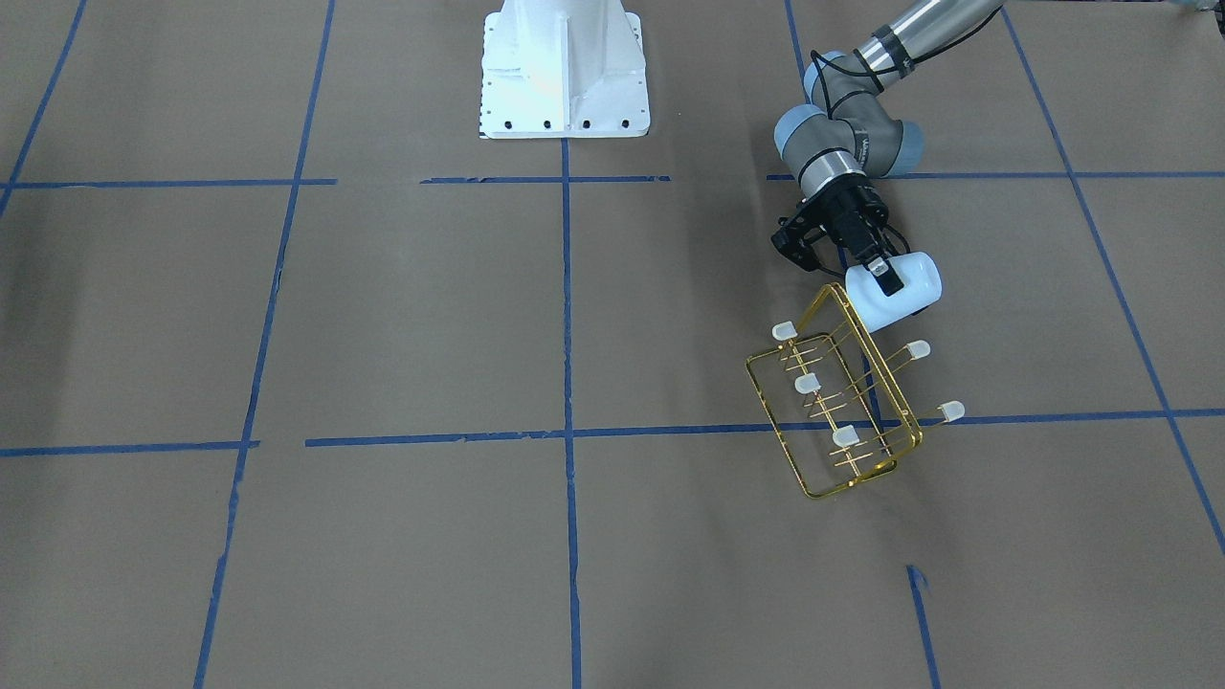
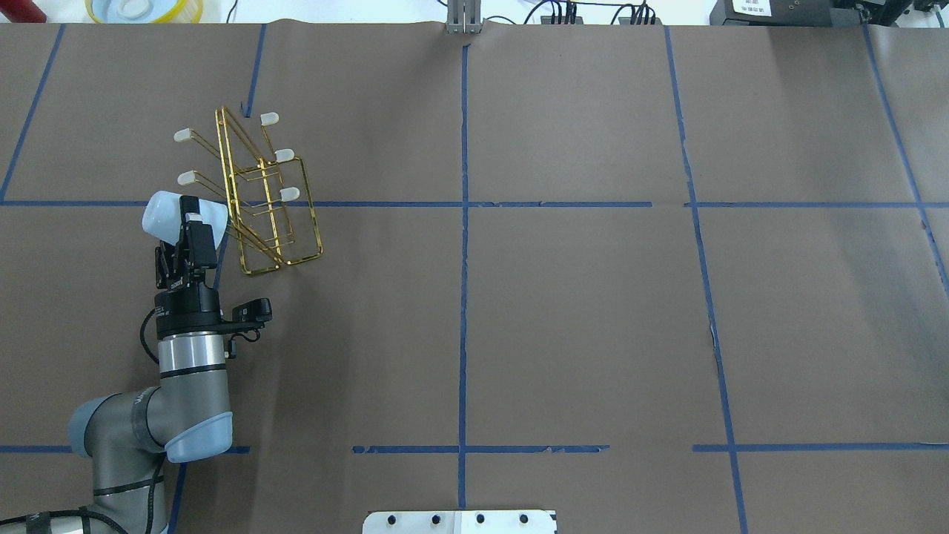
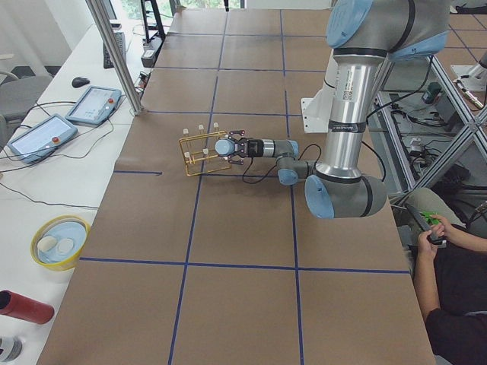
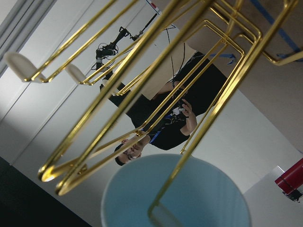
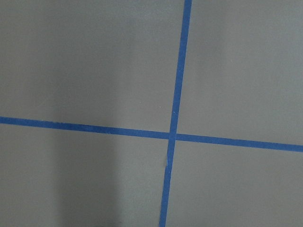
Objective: Hang cup on cup holder
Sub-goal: 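Carry the tilted cup with the left gripper to the gold rack's peg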
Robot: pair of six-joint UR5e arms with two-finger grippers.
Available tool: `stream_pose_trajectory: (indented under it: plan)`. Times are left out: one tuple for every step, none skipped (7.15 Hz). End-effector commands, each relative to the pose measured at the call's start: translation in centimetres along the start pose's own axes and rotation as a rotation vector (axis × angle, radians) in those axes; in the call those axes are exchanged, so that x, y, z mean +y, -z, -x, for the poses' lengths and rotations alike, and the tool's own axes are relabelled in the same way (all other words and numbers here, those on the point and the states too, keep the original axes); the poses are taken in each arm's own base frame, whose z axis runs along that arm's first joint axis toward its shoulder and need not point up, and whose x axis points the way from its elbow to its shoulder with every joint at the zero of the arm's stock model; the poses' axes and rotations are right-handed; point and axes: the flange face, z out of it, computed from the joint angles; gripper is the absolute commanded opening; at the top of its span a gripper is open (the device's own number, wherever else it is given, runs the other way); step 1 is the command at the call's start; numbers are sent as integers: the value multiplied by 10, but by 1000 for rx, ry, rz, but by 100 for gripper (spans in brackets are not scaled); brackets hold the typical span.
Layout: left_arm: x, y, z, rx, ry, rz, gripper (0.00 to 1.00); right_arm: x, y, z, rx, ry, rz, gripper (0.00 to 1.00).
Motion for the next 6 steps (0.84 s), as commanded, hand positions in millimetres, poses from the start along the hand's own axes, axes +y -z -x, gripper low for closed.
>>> stream_pose_trajectory:
  plan:
    - [0, 0, 1, 0, 3, 0, 0, 0, -1, 1, 0, 0, 1, 100]
    - [1, 0, 1, 0, 3, 0, 64, 0, 0, 0, 0, 0, 0, 100]
    - [1, 0, 4, 1, 27, 0, 100, 0, 0, 0, 0, 0, 0, 100]
    - [1, -1, 4, 1, 27, 2, 100, 0, 0, 0, 0, 0, 0, 100]
    - [1, -1, 4, 1, 29, 2, 100, 0, 0, 0, 0, 0, 0, 100]
    - [1, -1, 4, 1, 29, 2, 100, 0, 0, 0, 0, 0, 0, 100]
